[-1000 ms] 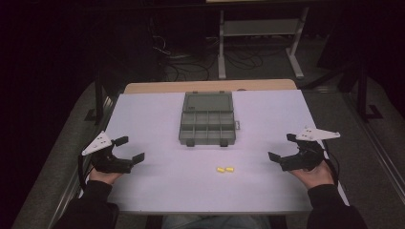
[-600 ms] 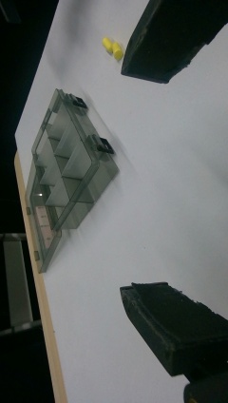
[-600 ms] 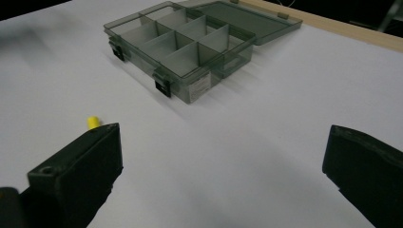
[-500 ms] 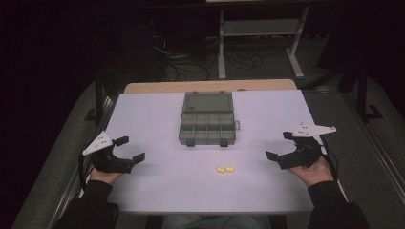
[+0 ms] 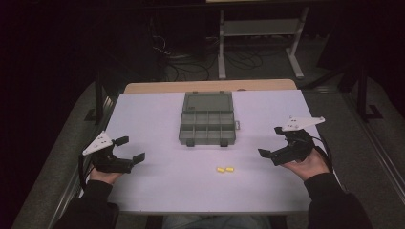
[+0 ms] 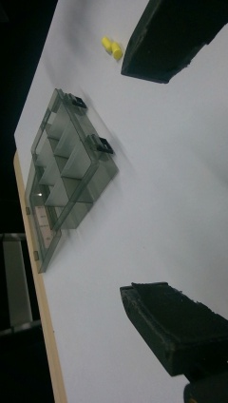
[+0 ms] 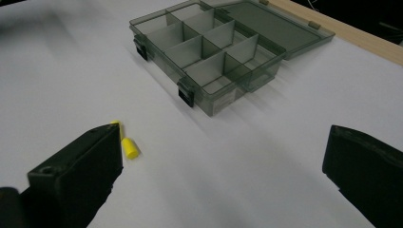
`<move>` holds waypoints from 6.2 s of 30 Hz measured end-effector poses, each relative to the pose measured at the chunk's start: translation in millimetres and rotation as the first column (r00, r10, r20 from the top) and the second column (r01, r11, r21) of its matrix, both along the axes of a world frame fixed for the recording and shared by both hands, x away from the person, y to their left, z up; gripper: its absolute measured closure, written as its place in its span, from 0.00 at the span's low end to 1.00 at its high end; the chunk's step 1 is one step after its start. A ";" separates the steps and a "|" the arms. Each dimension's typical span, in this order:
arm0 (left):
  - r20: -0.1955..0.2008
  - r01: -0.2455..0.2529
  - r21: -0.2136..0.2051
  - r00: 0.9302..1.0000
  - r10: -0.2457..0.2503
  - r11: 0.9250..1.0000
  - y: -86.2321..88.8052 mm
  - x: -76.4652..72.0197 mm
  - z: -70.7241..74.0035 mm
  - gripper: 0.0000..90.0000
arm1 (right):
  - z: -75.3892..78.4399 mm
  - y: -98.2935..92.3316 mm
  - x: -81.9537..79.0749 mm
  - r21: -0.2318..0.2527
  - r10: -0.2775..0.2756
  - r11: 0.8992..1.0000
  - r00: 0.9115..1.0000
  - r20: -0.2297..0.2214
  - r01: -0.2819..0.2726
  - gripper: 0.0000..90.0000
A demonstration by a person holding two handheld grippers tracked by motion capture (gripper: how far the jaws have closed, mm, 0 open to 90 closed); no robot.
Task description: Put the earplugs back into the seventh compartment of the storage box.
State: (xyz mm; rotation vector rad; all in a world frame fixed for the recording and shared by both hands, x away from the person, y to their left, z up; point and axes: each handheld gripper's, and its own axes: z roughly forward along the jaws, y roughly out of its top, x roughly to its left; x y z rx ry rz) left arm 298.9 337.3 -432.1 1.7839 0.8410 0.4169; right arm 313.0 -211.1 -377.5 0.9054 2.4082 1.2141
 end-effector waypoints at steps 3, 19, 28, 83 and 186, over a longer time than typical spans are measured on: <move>-0.002 0.002 0.000 1.000 -0.002 1.000 -0.3 0.0 -0.1 0.00 | 2.4 7.7 1.8 -0.019 0.020 1.000 1.000 -0.004 -0.020 0.00; -0.001 0.009 0.001 1.000 -0.009 1.000 -0.7 0.6 -0.4 0.00 | -2.4 44.5 11.6 -0.115 0.117 0.986 0.991 -0.060 -0.123 0.00; -0.002 0.013 0.001 1.000 -0.013 1.000 -1.1 0.6 -0.5 0.00 | -11.9 59.5 15.3 -0.164 0.157 0.971 0.982 -0.100 -0.172 0.00; -0.011 0.030 0.010 0.999 -0.030 0.999 -2.5 1.3 -1.6 0.00 | -64.8 122.1 16.2 -0.295 0.325 0.861 0.894 -0.308 -0.415 0.54; -0.007 0.063 0.000 0.998 -0.063 0.998 -4.3 1.3 -1.2 0.00 | -12.0 167.2 138.5 -0.327 0.236 0.894 0.942 -0.240 -0.307 0.89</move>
